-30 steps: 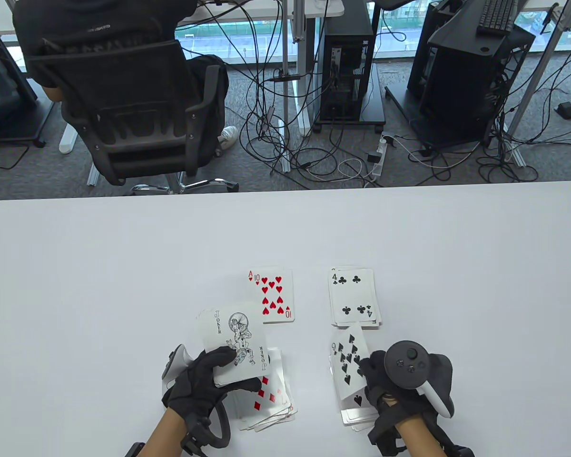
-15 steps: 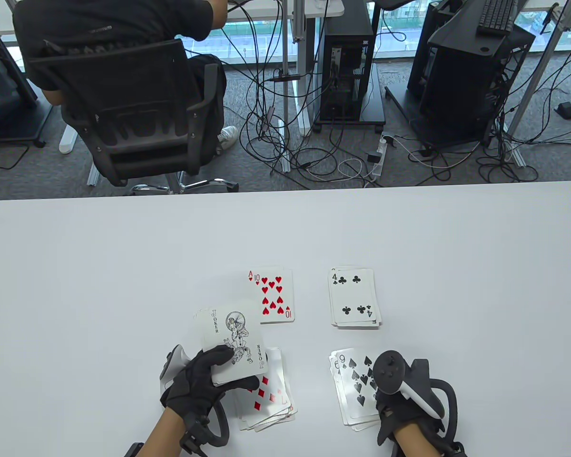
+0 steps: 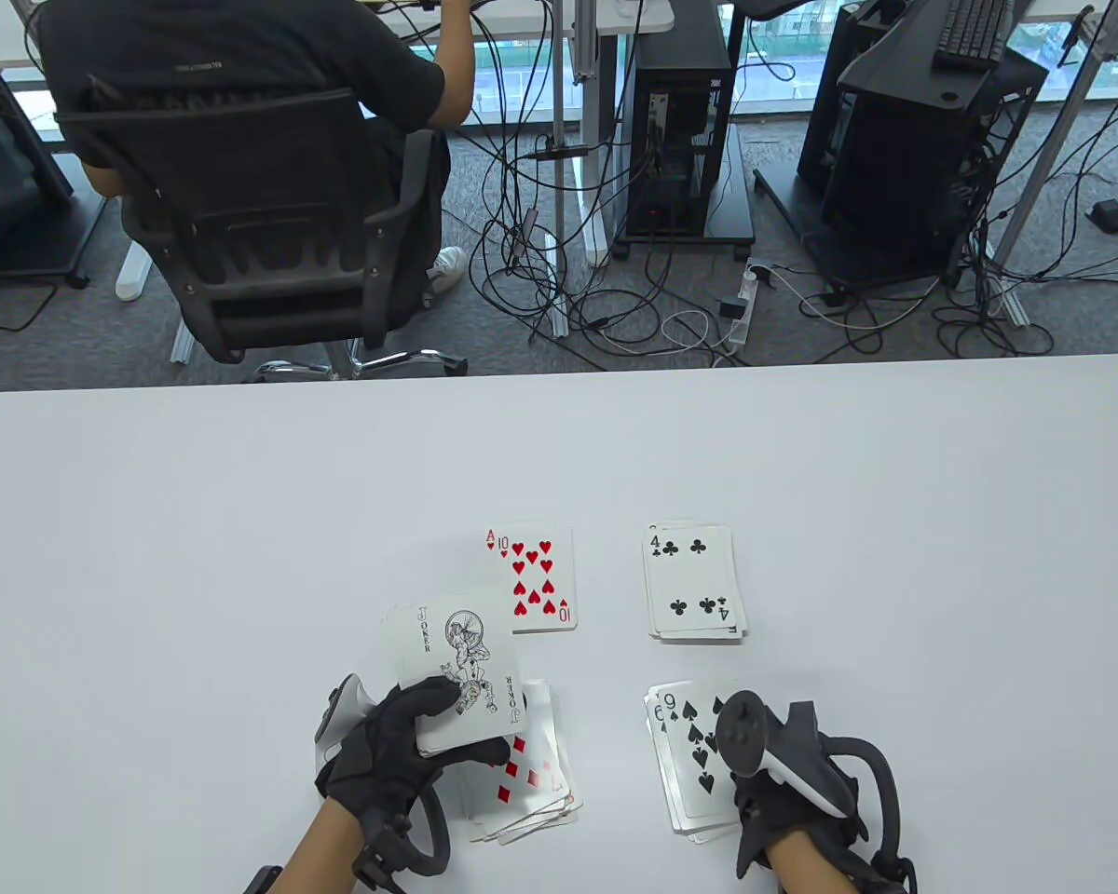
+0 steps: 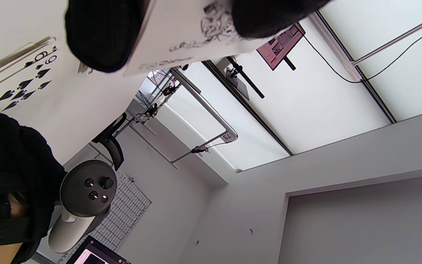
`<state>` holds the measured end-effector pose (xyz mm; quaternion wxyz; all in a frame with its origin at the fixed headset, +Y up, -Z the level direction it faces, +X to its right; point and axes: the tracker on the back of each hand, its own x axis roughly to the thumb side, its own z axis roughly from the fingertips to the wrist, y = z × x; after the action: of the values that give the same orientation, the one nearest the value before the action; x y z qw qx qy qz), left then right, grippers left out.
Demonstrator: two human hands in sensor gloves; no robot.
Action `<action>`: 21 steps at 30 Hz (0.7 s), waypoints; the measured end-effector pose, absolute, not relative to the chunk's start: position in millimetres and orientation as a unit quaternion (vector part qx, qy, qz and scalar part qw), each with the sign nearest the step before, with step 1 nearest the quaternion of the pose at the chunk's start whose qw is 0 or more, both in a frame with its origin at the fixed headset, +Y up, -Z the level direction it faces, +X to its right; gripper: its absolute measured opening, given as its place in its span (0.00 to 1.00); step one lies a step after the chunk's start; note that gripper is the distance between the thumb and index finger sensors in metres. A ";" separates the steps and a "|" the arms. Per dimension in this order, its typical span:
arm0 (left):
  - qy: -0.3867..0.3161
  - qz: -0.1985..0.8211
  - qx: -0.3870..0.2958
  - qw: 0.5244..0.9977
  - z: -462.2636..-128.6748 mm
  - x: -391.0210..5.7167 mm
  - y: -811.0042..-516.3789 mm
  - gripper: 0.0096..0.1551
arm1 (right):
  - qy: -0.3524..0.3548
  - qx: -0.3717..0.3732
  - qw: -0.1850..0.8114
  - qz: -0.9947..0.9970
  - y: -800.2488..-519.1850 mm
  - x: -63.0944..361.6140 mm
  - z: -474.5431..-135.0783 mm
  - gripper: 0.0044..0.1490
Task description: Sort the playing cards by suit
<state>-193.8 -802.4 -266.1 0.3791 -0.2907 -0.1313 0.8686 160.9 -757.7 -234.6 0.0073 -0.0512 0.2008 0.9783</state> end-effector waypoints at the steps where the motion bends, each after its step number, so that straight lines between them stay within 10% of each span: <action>1: -0.131 0.869 -0.291 0.379 -266.1 -193.8 -802.4 0.29 | 0.197 -0.050 0.010 0.979 -754.0 159.6 -235.6 0.35; 12: -0.143 0.861 -0.302 0.383 -265.6 -191.6 -804.7 0.29 | 0.011 0.154 0.275 0.949 -706.3 77.1 -245.2 0.36; 21: -0.149 0.860 -0.303 0.382 -265.9 -189.8 -804.8 0.29 | -0.005 0.232 0.347 0.909 -710.7 12.0 -251.4 0.53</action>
<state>-189.8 -804.8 -265.9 0.3825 -0.3035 -0.1486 0.8600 12.0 -710.7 -251.4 0.3466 0.2315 -0.0053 0.9090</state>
